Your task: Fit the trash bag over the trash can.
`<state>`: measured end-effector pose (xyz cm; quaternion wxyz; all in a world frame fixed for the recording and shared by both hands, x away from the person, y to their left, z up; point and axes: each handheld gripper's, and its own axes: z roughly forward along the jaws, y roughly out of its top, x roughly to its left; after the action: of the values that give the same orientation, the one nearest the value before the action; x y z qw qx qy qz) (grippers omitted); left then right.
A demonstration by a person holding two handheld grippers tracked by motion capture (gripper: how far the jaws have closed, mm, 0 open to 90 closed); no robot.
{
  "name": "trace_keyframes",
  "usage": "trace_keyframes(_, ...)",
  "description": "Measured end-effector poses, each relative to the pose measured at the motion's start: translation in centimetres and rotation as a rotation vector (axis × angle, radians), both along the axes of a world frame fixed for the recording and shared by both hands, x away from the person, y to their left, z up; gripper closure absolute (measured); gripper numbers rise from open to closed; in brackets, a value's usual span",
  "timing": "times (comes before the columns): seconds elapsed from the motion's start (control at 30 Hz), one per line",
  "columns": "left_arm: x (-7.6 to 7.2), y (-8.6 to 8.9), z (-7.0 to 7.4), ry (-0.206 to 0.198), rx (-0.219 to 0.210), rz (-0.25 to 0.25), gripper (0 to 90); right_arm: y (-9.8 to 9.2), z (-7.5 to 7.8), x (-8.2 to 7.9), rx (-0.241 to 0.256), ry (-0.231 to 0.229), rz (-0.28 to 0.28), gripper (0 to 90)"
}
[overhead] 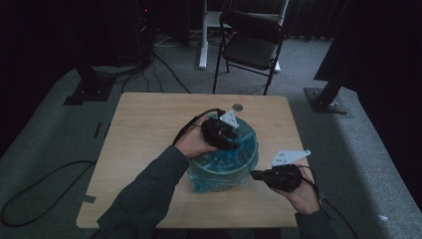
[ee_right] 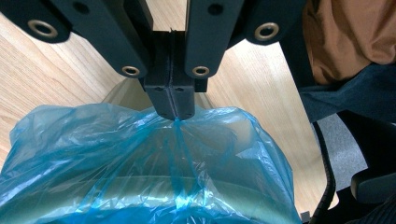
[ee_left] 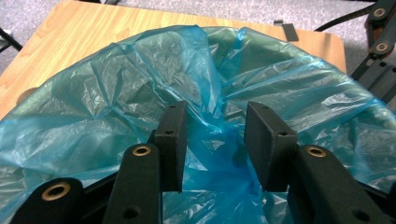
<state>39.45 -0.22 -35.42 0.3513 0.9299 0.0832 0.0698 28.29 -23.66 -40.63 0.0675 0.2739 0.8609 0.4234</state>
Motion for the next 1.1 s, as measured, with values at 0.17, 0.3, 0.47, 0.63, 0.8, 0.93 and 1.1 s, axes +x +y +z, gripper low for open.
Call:
trace_keyframes(0.17,0.1,-0.3,-0.3,-0.009,0.043,0.012,60.0,0.0,0.0,0.0,-0.001,-0.001,0.002,90.0)
trace_keyframes(0.3,0.1,-0.5,-0.6,-0.023,0.081,0.016,60.0,0.0,0.0,0.0,-0.002,-0.001,0.001,90.0)
trace_keyframes(0.47,0.0,-0.8,-0.8,-0.029,0.122,0.018,60.0,0.0,0.0,0.0,-0.001,0.0,0.001,90.0)
trace_keyframes(0.63,0.1,-1.1,-1.0,-0.032,0.148,0.021,60.0,0.0,0.0,0.0,-0.003,-0.001,0.001,90.0)
trace_keyframes(0.8,0.1,-1.4,-1.3,-0.039,0.184,0.026,60.0,-0.1,0.0,0.0,-0.005,0.0,0.0,90.0)
trace_keyframes(0.93,0.2,-1.6,-1.5,-0.039,0.205,0.031,59.8,-0.1,0.0,0.0,-0.005,0.0,0.0,90.0)
trace_keyframes(1.1,0.2,-2.0,-1.9,-0.042,0.247,0.044,59.2,-0.1,0.0,0.0,-0.005,0.001,0.0,90.0)
